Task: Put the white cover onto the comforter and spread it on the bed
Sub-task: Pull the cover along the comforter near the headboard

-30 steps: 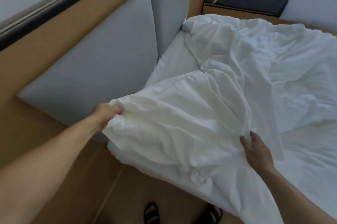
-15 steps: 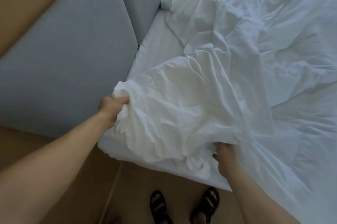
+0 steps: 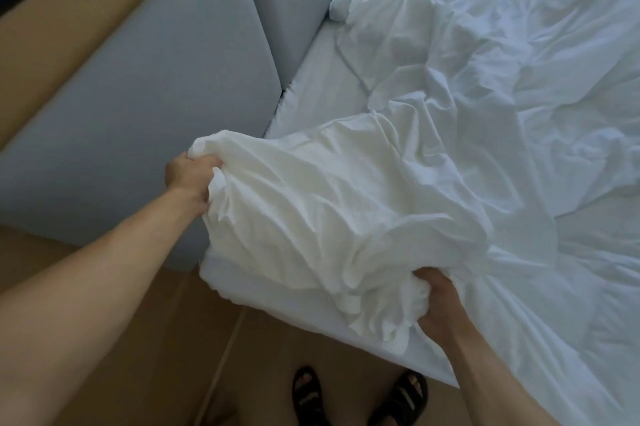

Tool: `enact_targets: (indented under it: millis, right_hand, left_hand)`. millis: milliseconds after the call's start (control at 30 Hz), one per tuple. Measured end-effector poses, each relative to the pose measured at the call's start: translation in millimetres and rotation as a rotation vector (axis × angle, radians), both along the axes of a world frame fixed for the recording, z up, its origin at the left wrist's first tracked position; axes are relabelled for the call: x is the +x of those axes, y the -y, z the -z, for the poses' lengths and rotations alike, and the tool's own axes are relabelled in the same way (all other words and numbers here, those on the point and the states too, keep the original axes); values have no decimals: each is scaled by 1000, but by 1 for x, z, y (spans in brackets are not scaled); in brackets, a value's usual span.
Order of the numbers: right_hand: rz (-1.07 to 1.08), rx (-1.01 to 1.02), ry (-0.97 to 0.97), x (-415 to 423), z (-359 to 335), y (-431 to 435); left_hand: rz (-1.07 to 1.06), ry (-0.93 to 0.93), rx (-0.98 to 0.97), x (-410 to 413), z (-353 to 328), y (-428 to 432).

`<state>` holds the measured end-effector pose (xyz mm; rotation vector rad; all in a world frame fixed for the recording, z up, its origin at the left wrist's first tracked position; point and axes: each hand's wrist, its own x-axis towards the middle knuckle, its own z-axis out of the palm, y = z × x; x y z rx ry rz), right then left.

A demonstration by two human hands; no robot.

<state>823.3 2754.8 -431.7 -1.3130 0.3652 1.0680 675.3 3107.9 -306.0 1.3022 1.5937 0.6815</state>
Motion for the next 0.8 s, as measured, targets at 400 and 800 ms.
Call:
enact_targets:
  millis: [400,800]
  right_hand:
    - [246,-1030,216,36,5,109]
    - [-694,-415,1288,-35,-63,-124]
  left_hand:
    - [296,78,-28,-18,-36,3]
    - [827,301,-595,-57,-29,33]
